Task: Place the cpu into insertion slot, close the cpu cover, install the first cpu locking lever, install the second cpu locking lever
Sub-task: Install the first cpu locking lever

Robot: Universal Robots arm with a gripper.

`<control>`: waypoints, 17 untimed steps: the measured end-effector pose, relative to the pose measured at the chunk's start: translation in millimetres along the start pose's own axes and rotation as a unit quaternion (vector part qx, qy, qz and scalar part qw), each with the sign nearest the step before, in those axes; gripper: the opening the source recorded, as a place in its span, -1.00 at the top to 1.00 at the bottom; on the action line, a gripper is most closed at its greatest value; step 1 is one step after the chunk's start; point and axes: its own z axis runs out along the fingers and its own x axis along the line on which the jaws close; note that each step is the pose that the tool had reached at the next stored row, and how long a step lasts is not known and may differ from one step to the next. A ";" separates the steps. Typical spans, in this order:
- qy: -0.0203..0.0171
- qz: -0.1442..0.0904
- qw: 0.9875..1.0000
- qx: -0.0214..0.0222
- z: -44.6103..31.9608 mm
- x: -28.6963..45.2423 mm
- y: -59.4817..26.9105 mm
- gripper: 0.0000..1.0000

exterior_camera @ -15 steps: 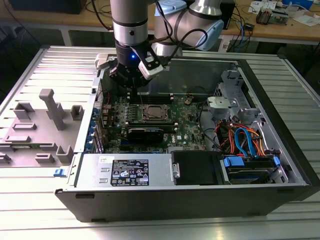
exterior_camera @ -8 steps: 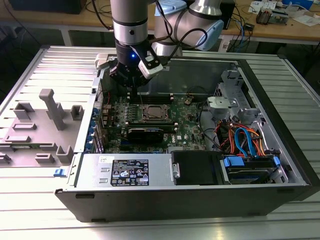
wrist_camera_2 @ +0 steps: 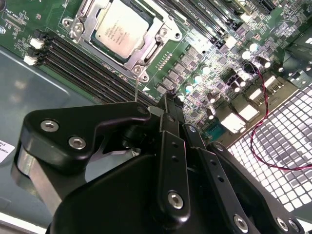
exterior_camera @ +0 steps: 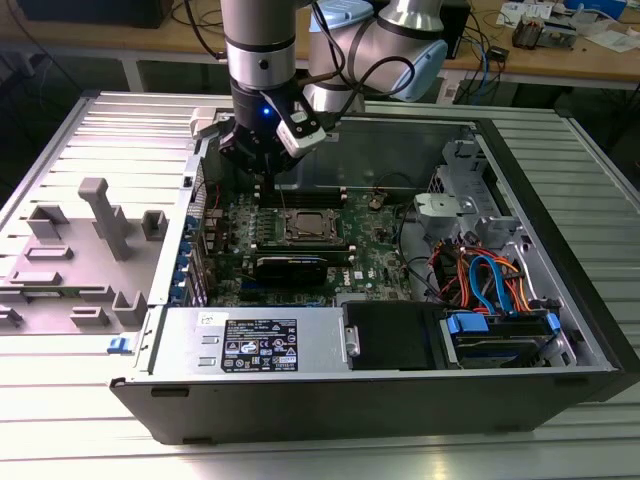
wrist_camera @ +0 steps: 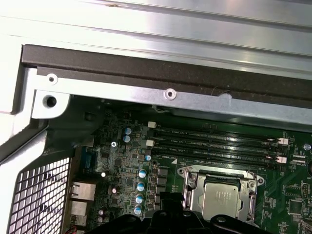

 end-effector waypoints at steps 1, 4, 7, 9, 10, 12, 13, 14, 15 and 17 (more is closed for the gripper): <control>0.000 0.000 1.000 0.000 0.1 -0.1 0.3 0.79; 0.000 0.000 1.000 0.000 1.6 -0.7 5.2 0.79; 0.000 0.000 1.000 0.000 2.5 -1.2 9.3 0.79; 0.000 0.000 1.000 0.000 2.7 -1.3 10.2 0.79; 0.000 0.000 1.000 0.000 2.7 -1.3 10.2 0.79; 0.000 0.000 1.000 0.000 2.8 -1.4 10.7 0.79; 0.000 0.000 1.000 0.000 2.8 -1.4 11.0 0.79; 0.000 0.000 1.000 0.000 2.8 -1.4 11.0 0.79; 0.000 0.000 1.000 0.000 2.8 -1.4 11.0 0.79; 0.000 0.000 1.000 0.000 2.8 -1.5 11.5 0.79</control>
